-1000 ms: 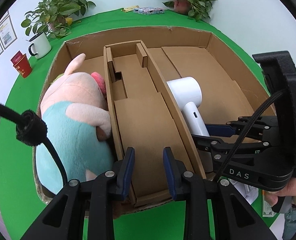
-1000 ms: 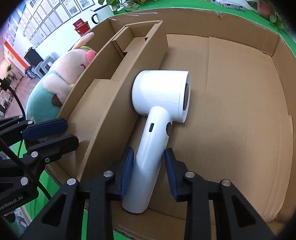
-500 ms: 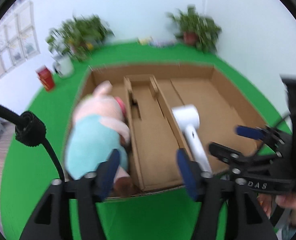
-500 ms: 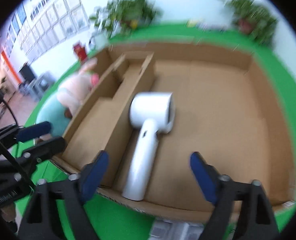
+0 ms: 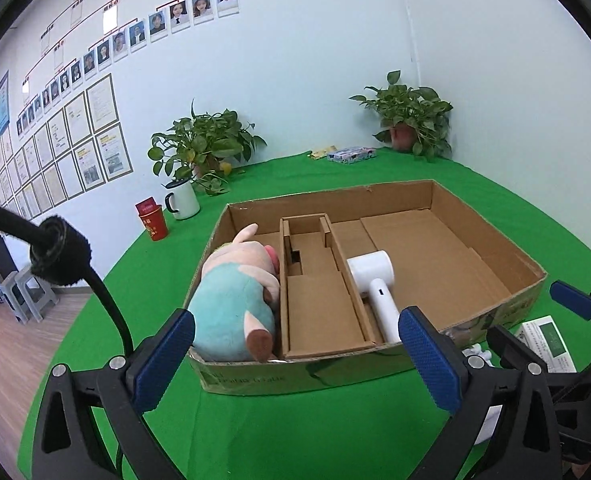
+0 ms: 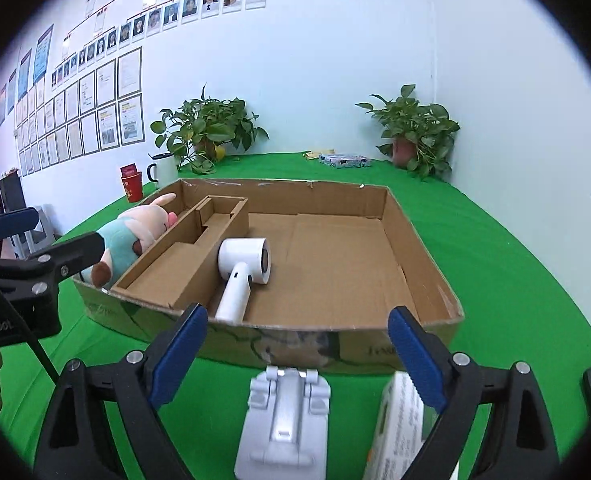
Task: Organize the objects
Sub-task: 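Withdraw the right gripper from the box toward the white phone stand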
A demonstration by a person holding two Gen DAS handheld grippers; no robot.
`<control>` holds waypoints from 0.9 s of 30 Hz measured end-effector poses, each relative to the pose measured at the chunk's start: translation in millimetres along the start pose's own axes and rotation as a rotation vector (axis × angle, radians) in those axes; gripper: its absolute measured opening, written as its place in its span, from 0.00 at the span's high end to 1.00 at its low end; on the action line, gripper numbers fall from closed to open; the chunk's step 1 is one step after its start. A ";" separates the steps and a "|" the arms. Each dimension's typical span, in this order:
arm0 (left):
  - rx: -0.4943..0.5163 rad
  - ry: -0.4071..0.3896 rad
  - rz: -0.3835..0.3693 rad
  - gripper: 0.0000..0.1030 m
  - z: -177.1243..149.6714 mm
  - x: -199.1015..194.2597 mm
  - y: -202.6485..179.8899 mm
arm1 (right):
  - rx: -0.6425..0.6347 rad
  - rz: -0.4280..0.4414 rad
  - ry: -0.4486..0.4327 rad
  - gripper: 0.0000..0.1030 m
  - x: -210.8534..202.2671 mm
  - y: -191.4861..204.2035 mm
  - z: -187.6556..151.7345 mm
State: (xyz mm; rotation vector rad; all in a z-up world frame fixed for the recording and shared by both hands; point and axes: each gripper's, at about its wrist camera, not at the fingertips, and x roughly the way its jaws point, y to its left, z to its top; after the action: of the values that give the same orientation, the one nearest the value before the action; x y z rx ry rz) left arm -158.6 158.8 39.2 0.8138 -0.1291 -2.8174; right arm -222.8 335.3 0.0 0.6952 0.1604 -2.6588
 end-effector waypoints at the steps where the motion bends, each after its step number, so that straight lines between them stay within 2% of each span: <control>1: -0.001 -0.001 -0.004 0.01 -2.9 -2.5 -1.8 | 0.001 0.004 0.006 0.11 -2.6 -1.9 -3.4; 6: -0.041 0.006 -0.034 0.01 -13.5 -8.0 -4.1 | 0.003 0.062 0.049 0.11 -3.1 -7.8 -20.0; 13: -0.073 0.070 -0.091 0.01 -38.0 9.2 0.1 | -0.015 0.173 0.151 0.11 16.0 3.1 -39.9; 16: -0.081 0.079 -0.085 0.01 -45.4 13.4 3.1 | -0.020 0.180 0.183 0.11 23.3 7.7 -41.6; 22: -0.117 0.098 -0.099 0.01 -54.2 23.1 10.9 | -0.014 0.167 0.318 0.11 47.4 9.5 -51.6; 27: -0.113 0.125 -0.128 0.01 -60.0 31.3 8.7 | -0.040 0.139 0.359 0.11 52.5 4.8 -59.5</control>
State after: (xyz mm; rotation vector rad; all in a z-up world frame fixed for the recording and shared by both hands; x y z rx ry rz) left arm -150.8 141.8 -26.4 1.0019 0.1042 -2.8495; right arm -236.3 325.4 -77.7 1.1226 0.2517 -2.3727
